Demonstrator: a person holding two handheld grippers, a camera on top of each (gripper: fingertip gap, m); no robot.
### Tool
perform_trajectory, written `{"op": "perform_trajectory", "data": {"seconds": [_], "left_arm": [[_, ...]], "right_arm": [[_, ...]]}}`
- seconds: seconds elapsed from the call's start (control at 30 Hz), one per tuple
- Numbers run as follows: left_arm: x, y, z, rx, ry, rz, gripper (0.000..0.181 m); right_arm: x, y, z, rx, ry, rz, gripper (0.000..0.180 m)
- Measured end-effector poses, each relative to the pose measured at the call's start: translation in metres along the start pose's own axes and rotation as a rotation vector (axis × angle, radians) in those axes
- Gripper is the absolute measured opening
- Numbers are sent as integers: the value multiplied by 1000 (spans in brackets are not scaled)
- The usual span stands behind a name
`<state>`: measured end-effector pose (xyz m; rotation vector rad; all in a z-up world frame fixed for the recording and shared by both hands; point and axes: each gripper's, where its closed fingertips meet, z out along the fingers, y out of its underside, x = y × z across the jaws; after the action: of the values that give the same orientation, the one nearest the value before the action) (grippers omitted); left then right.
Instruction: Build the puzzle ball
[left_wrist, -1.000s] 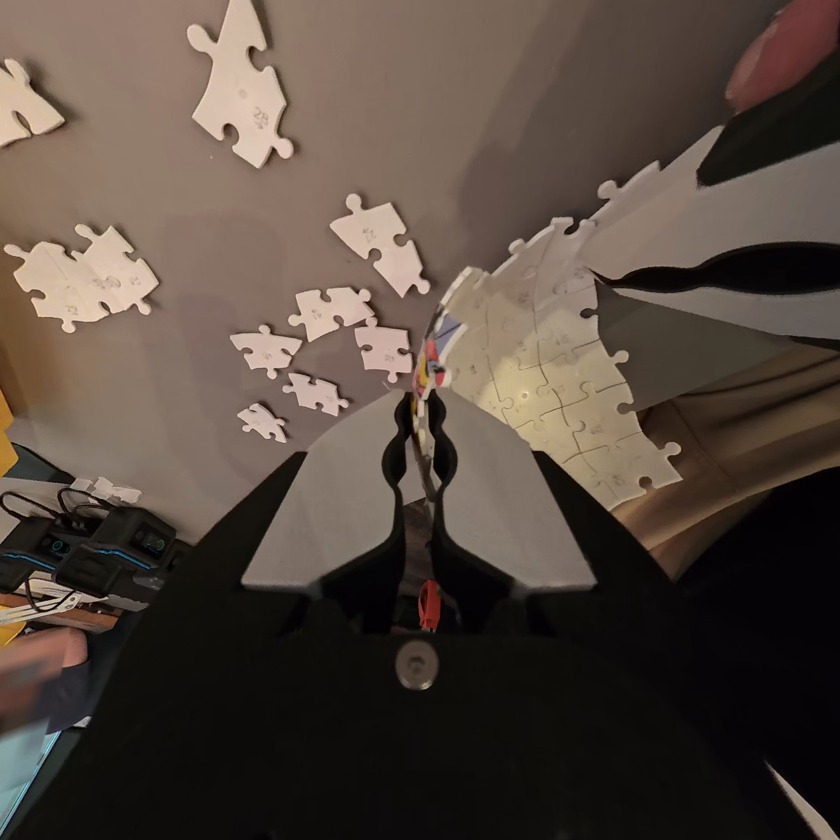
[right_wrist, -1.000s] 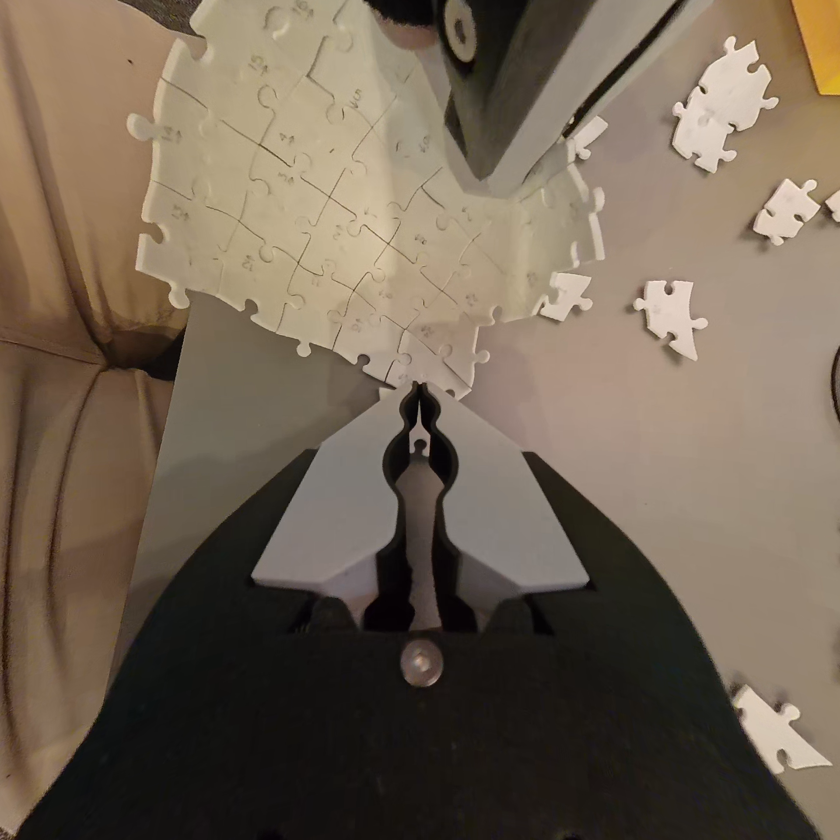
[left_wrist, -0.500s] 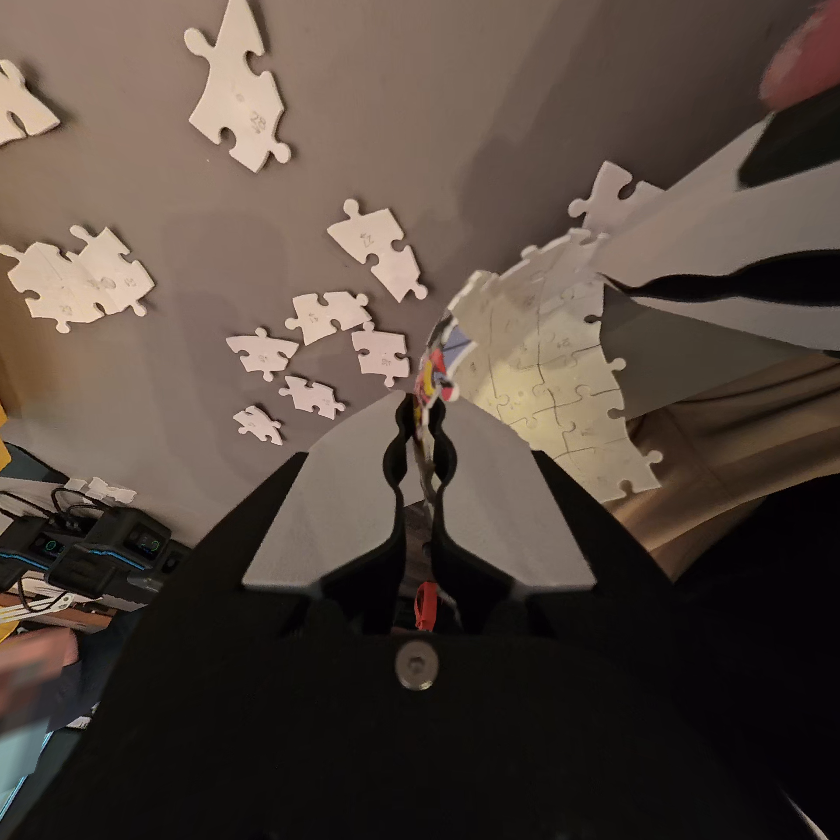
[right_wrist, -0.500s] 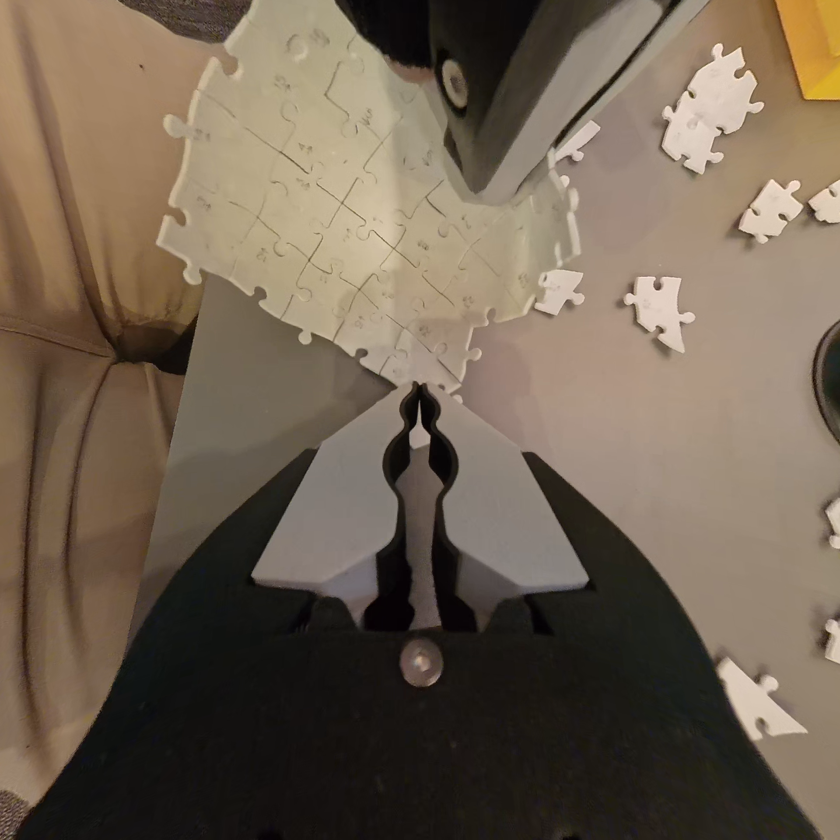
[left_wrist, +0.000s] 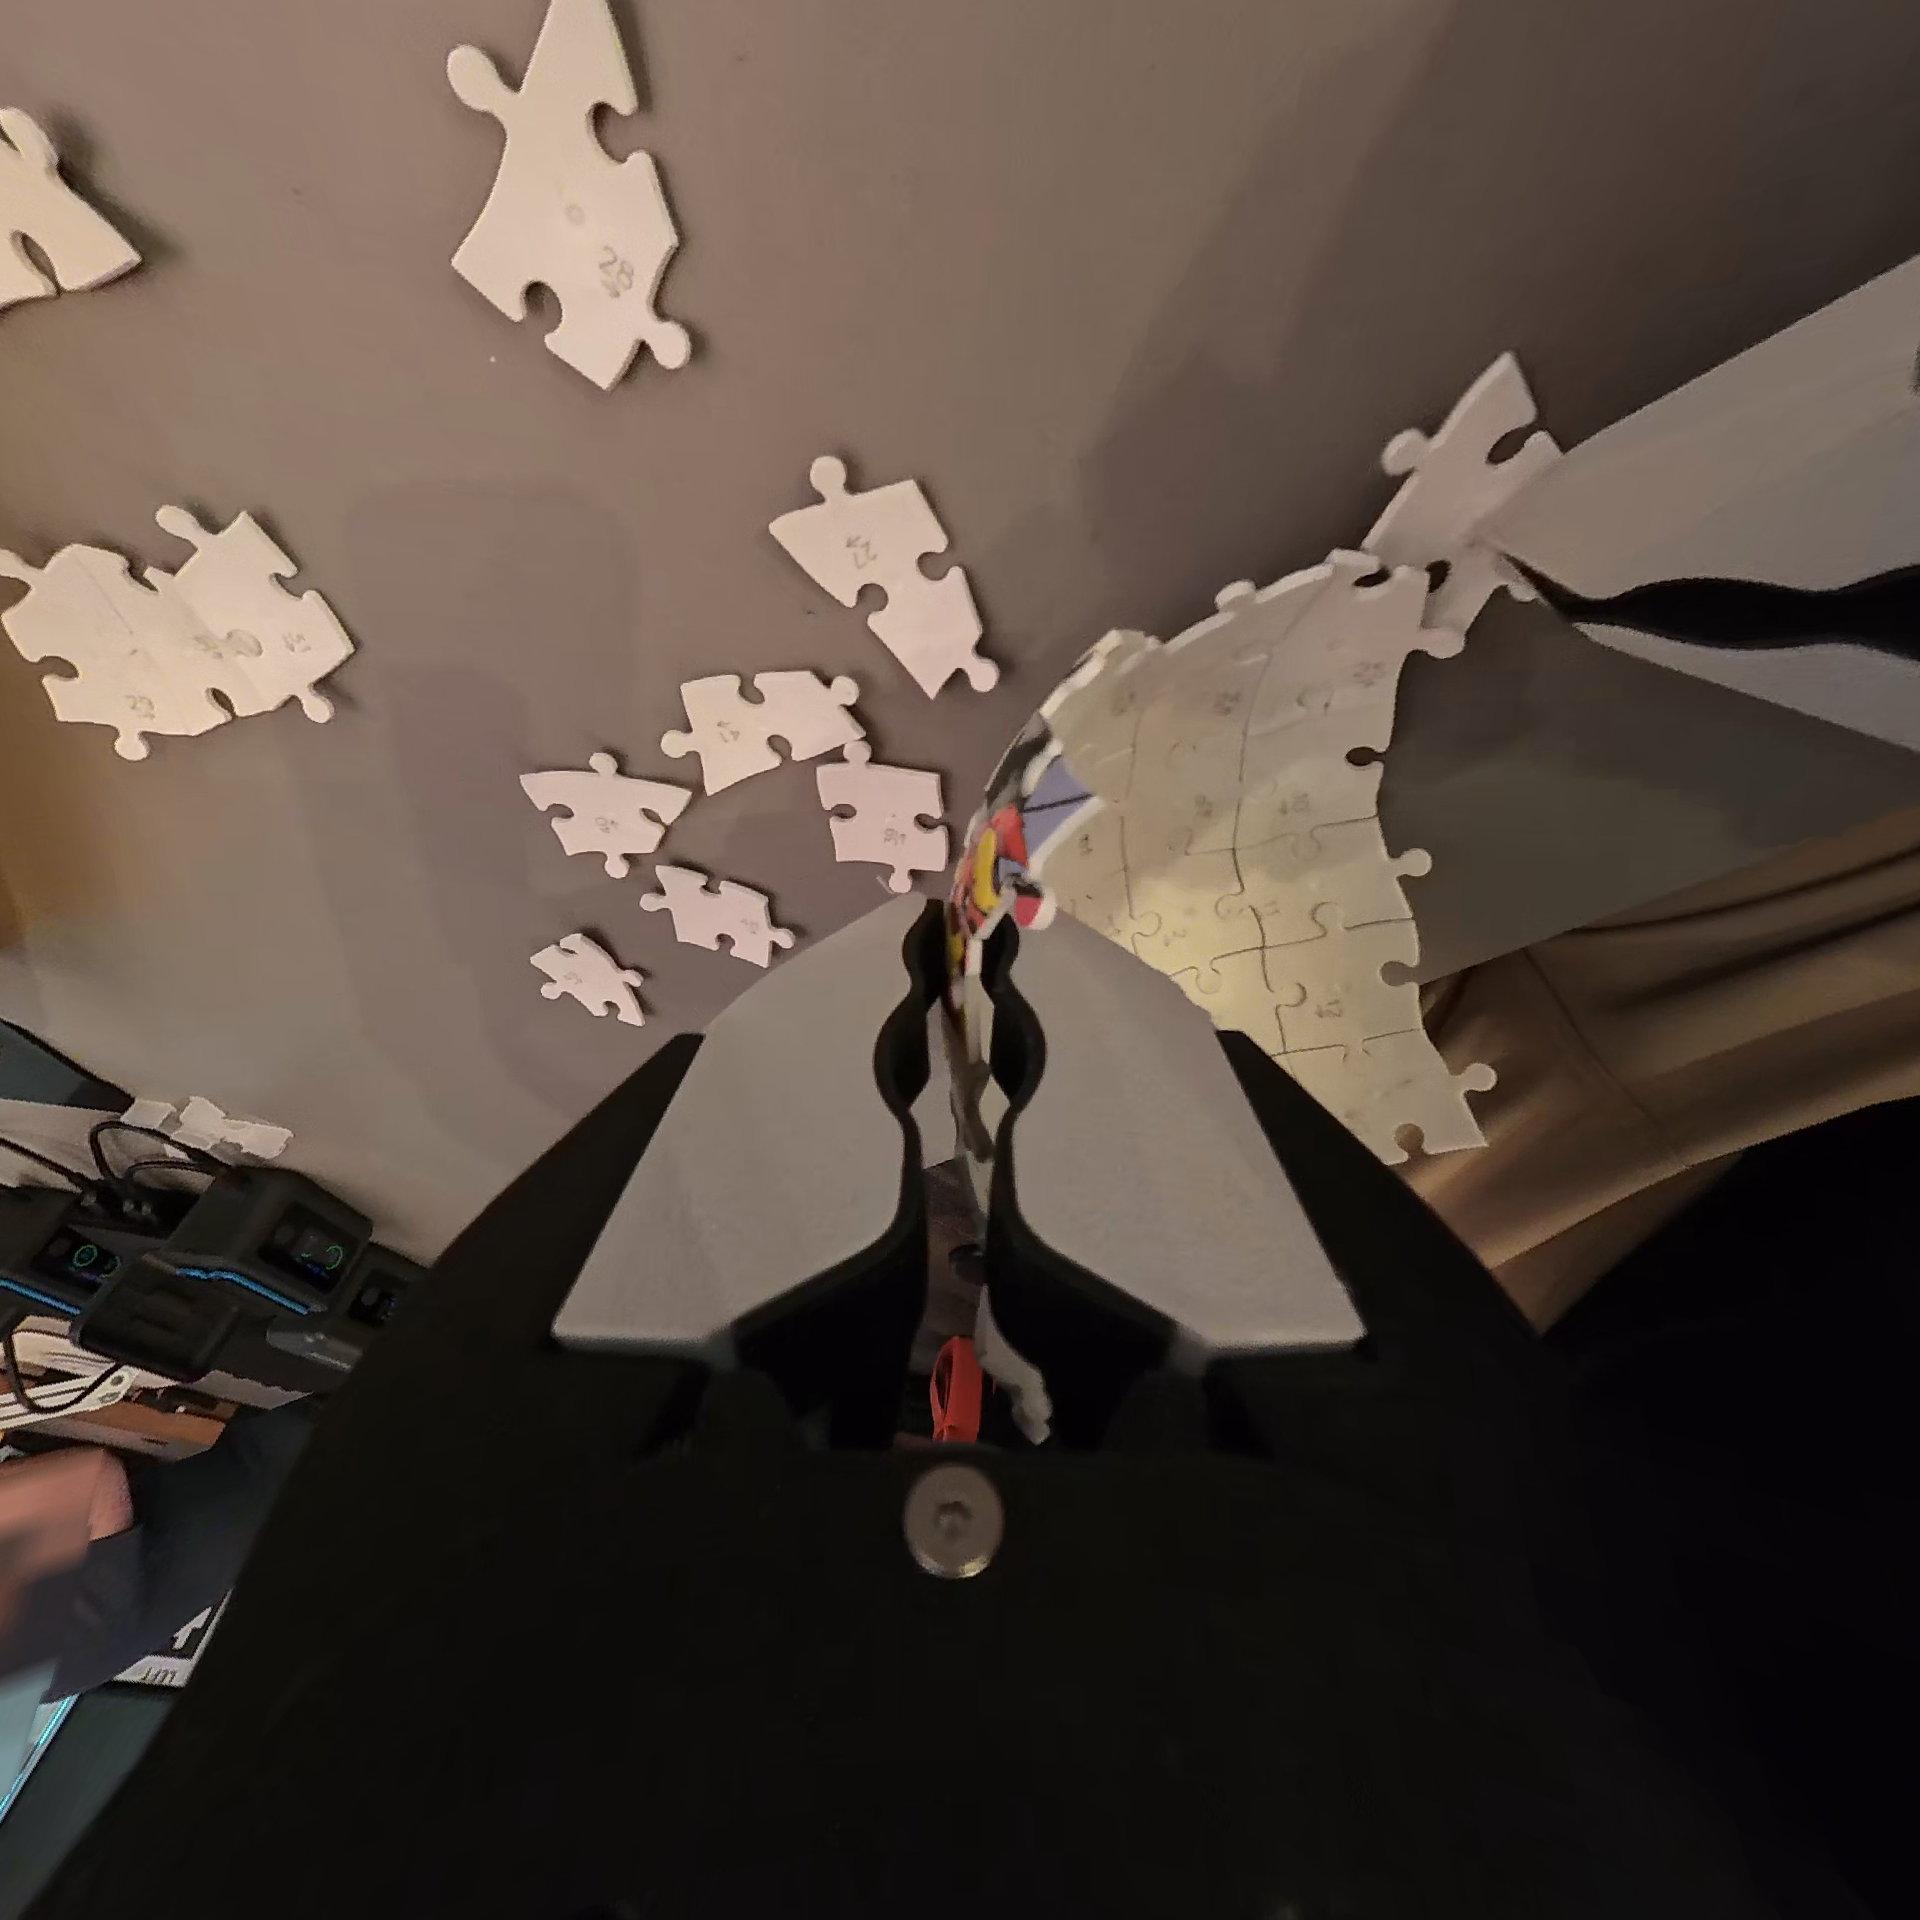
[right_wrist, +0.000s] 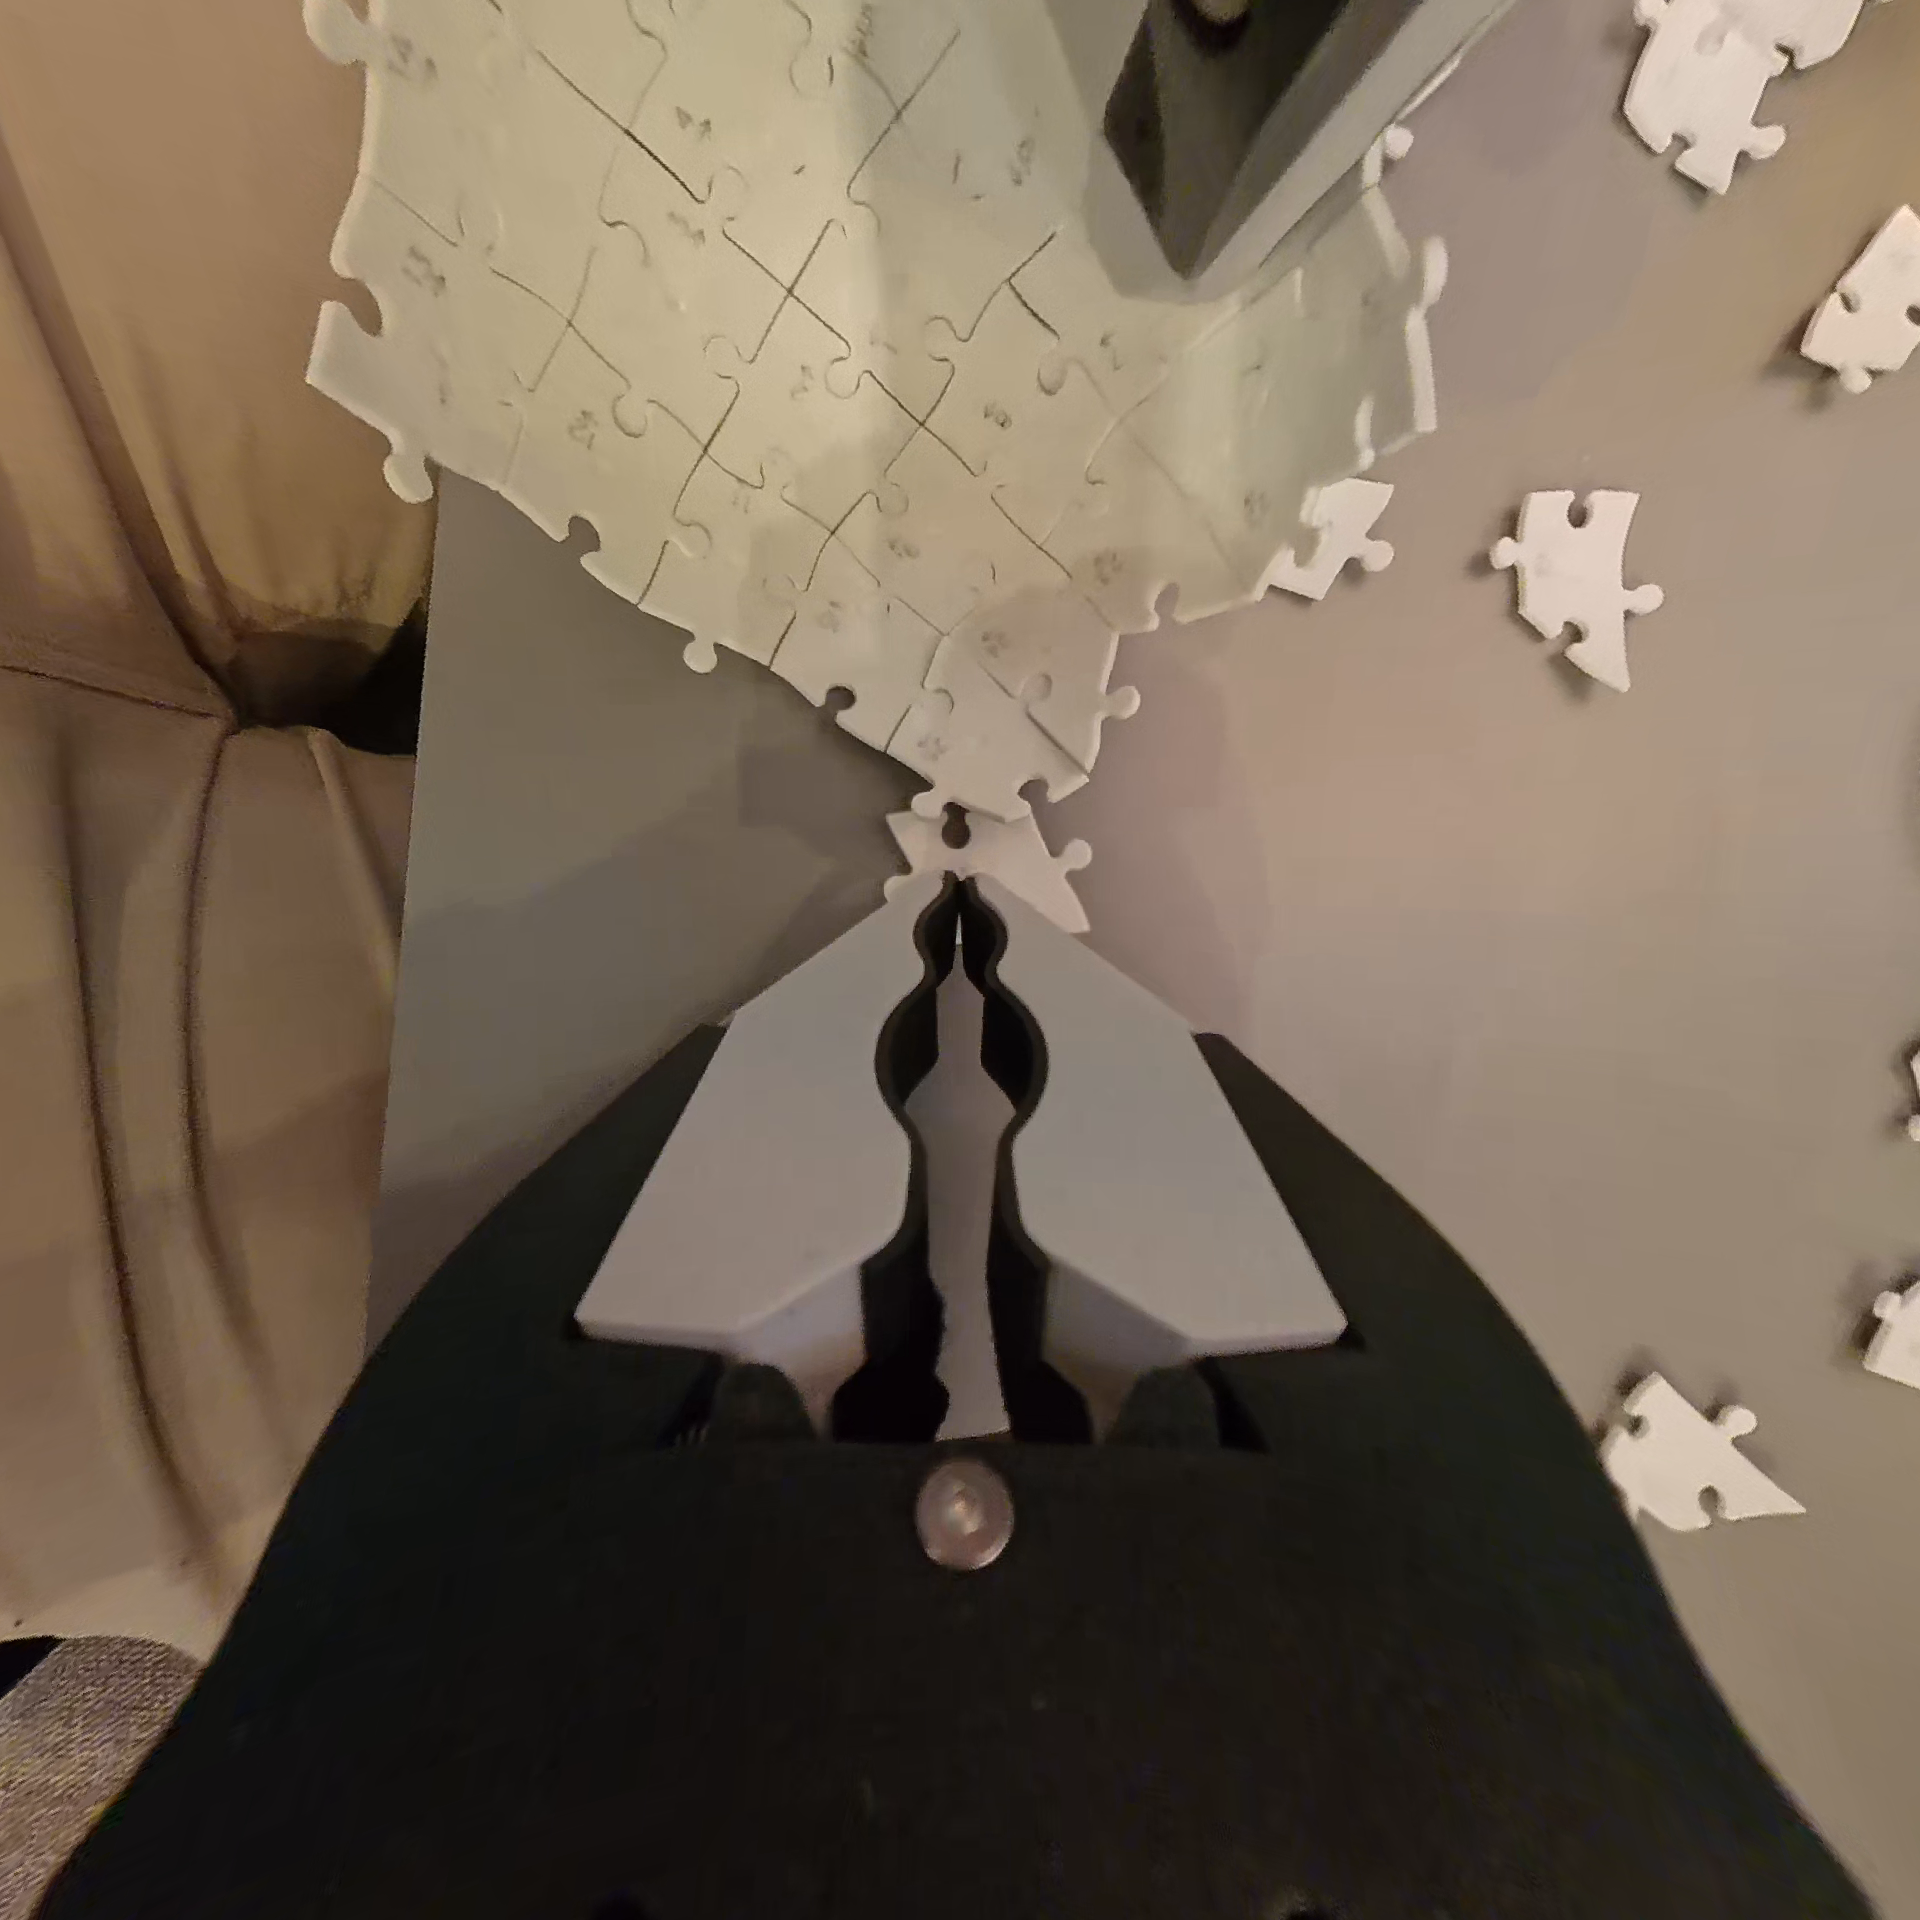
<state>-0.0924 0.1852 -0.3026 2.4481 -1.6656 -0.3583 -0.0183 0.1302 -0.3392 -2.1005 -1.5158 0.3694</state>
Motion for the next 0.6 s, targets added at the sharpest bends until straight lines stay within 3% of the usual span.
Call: {"op": "perform_trajectory", "data": {"seconds": [0.6], "left_arm": [[-1, -4, 0, 12, 5, 1, 6]], "right_arm": [[-3, 2, -1, -15, -8, 42, 0]]}}
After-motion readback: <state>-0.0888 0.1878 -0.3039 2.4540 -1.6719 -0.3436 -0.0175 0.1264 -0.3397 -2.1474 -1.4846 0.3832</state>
